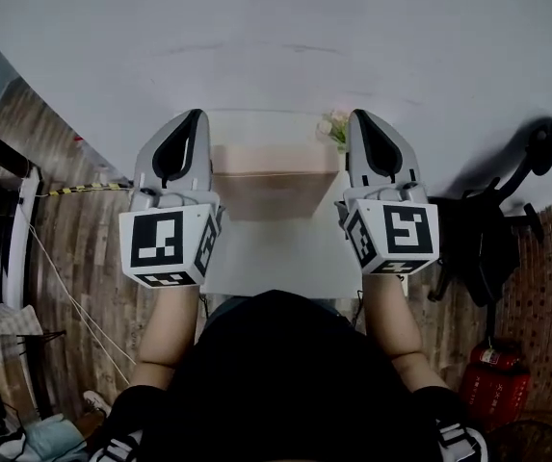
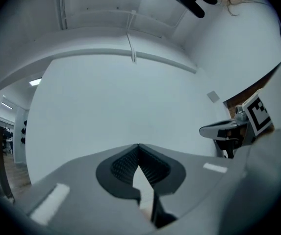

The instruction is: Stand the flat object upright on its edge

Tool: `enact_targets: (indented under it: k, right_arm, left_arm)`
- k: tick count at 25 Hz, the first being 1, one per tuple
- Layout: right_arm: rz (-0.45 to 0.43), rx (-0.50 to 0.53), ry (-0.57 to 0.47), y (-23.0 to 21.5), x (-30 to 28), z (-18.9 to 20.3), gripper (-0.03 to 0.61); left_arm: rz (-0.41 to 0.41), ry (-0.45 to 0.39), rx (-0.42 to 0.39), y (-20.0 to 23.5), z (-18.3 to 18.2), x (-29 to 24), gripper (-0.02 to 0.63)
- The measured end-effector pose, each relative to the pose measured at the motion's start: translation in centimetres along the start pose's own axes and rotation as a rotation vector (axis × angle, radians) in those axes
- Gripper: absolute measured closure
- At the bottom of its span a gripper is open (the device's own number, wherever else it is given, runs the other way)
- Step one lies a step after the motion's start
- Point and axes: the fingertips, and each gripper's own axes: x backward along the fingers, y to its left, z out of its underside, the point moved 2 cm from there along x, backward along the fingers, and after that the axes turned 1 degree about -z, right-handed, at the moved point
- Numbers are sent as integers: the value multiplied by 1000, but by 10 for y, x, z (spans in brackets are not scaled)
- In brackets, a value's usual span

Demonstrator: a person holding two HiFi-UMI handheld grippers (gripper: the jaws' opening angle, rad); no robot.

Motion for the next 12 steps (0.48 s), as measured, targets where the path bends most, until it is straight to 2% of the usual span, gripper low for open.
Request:
enact_targets:
  k: [3,12]
  right_arm:
    - [8,-11,-4,-6,-1,-4,566]
    - [-64,-27,18,8,1,17,566]
  left_arm:
    - [-16,-14,22,-8,-9,-2,603]
    - [-32,11,40,-17,6,11,603]
